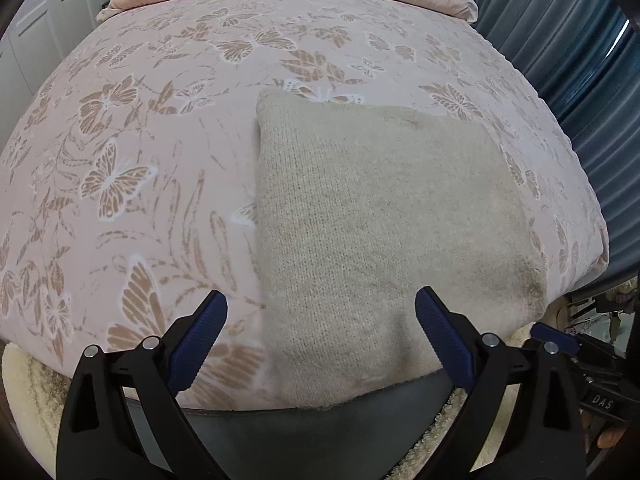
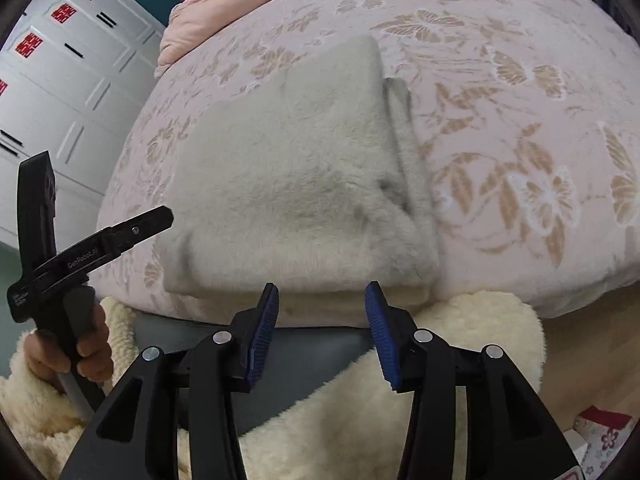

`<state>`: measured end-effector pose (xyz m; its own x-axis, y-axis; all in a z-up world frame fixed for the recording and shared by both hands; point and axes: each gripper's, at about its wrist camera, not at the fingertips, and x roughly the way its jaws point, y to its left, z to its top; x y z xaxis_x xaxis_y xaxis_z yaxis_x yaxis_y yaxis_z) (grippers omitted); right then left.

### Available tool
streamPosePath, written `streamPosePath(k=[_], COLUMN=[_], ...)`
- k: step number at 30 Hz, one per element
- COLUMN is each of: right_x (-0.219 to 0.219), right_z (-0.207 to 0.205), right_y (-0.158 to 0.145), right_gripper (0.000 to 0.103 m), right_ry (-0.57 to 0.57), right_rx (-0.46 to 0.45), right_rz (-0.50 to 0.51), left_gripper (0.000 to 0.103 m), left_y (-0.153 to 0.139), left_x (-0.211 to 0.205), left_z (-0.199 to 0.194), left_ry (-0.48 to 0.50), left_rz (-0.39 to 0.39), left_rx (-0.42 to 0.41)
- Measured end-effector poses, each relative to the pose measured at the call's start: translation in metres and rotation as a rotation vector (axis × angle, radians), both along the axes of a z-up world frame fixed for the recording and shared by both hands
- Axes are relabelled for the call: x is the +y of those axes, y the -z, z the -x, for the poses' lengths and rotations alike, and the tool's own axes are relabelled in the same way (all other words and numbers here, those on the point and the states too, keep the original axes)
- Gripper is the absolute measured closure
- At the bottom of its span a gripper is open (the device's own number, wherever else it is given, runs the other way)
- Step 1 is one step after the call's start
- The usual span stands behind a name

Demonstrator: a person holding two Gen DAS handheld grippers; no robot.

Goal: Fold small clothes

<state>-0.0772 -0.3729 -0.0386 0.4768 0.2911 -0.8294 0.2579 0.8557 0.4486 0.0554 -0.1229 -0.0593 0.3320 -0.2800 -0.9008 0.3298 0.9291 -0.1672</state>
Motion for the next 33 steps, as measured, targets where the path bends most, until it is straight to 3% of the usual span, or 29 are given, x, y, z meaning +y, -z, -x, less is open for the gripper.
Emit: streamPosePath(k=[2,4,9,10,11,13,14,16,17,18,21,23,25,29,33], right_x=[-0.02,-0.028,-0.012,-0.01,-0.012,-0.023,-0.03,-0.035,-0.035,-0.039,-0.043,-0.042,-0.043,-0.041,-0.03], right_z=[-0.001,-0.018,-0.071,-0.073,-0.069,-0.052,-0.048,-0.056,-0.056,-0.051,-0.043,-0.041,-0.043,-0.055,-0.063], right_y=[-0.01,-0.01,0.032,0.031,0.023,0.002,0.004,0.046,0.063,0.059,0.03,0.015,0.015,0.05,0.073], right_gripper=[0.057,0.057,0.058,0.078,0.088,0.089,0.089,0.089,0.087,0.087,0.074,0.052,0.038,0.034,0.027], right_ry=[0.103,0.138,0.033,0.028,0.036,0.088,0.114,0.098,0.084,0.104,0.143,0.157,0.147,0.118,0.131], right_rx=[-0.083,-0.105,-0.005,-0.015,-0.064,-0.181,-0.193,-0.04,-0.006,-0.033,-0.086,-0.111,-0.1,0.005,0.028], right_rz=[-0.062,-0.028,0.009,0.033,0.004,-0.028,-0.023,0.018,0.023,0.002,-0.013,0.066,0.089,-0.016,-0.101], left_gripper=[0.01,0.01,0.009,0.009,0.009,0.009,0.007,0.005,0.005,0.005,0.005,0.006,0.006,0.005,0.005], left_y=[0.008,0.019,0.03,0.031,0.032,0.034,0.035,0.039,0.043,0.047,0.044,0.036,0.033,0.04,0.051], left_x=[-0.005,-0.012,-0.026,-0.027,-0.027,-0.025,-0.024,-0.025,-0.027,-0.03,-0.033,-0.03,-0.027,-0.024,-0.027], left_z=[0.001,0.003,0.014,0.015,0.015,0.014,0.013,0.012,0.011,0.011,0.014,0.013,0.009,-0.006,-0.015], left_ry=[0.004,0.012,0.051,0.056,0.059,0.054,0.052,0.045,0.046,0.054,0.063,0.055,0.032,-0.001,-0.002], left_rz=[-0.01,-0.021,-0.08,-0.088,-0.092,-0.086,-0.079,-0.066,-0.068,-0.072,-0.09,-0.071,-0.041,-0.012,0.009], left_rx=[0.019,0.048,0.038,0.035,0.037,0.045,0.053,0.064,0.076,0.087,0.066,0.063,0.072,0.117,0.161])
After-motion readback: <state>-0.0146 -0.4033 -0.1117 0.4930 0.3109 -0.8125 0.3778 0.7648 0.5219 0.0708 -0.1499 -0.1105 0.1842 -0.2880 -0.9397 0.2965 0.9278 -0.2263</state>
